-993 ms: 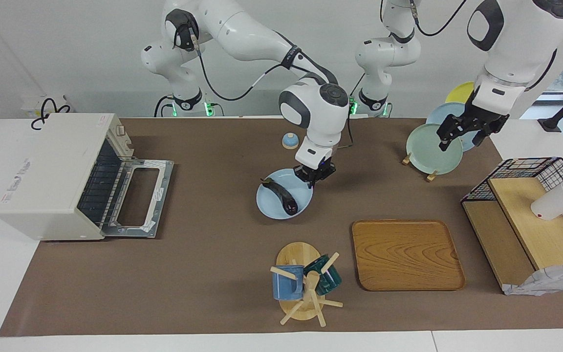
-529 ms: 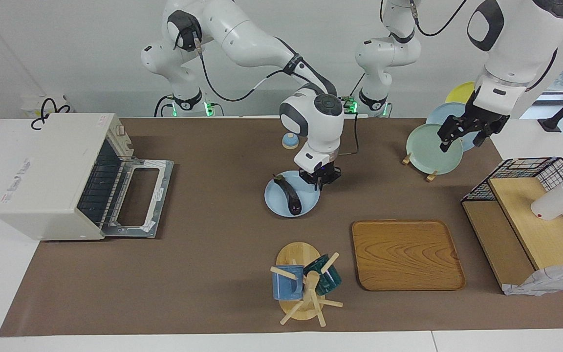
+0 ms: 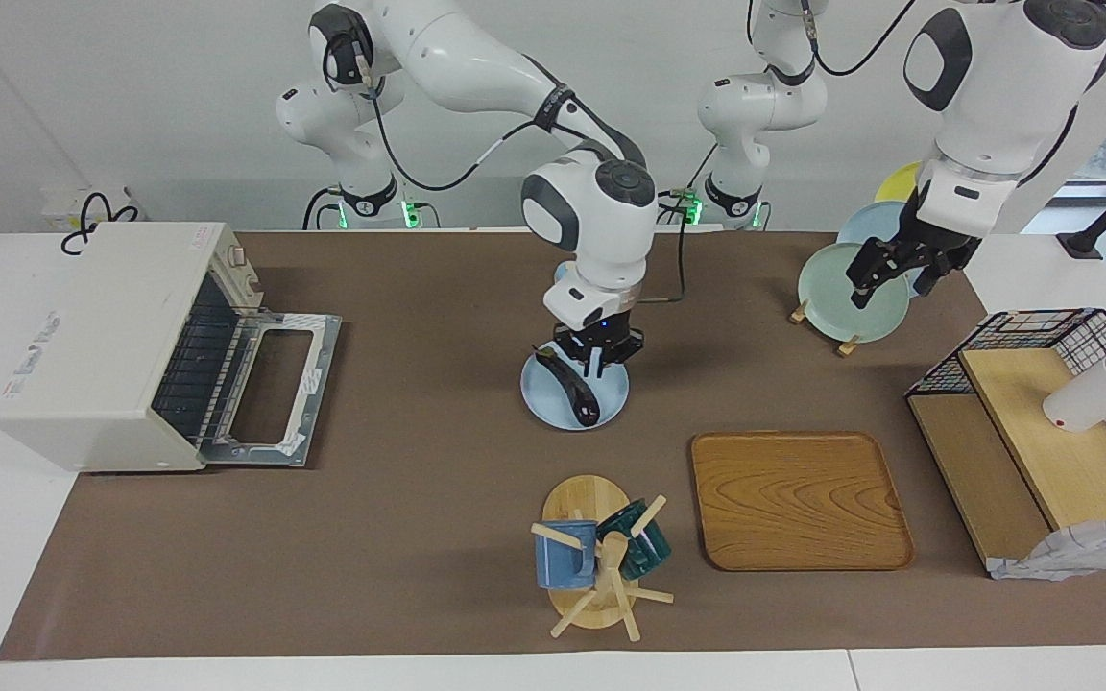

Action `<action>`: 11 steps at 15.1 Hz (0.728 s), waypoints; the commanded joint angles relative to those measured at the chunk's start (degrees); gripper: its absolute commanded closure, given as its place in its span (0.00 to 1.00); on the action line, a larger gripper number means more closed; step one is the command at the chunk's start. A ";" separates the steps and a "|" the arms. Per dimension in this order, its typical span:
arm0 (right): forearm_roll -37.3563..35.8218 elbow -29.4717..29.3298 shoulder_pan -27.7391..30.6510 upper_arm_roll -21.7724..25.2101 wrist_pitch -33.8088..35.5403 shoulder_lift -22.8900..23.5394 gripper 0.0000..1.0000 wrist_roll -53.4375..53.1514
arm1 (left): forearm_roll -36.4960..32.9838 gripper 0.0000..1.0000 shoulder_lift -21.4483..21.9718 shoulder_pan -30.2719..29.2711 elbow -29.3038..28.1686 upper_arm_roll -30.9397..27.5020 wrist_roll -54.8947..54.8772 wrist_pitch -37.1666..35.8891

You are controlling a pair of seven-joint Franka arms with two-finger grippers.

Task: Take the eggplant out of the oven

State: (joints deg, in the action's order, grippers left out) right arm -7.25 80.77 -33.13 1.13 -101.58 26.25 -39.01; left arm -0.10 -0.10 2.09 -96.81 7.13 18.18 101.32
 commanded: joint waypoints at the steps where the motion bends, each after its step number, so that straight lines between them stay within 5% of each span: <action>1: -1.01 8.41 6.57 -0.69 1.48 -4.36 1.00 3.23 | 0.28 0.00 -2.09 6.06 -0.66 -0.53 9.03 1.94; 11: -8.48 32.60 18.89 -0.86 -18.11 -10.61 1.00 12.56 | 0.28 0.00 -14.57 27.16 -3.03 -0.53 51.66 20.21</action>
State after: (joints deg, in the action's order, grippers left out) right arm -14.29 107.81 -17.73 1.28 -115.27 18.55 -28.39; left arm -0.07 -13.01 26.29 -98.90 7.57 63.34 117.55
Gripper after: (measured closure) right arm 0.991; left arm 0.000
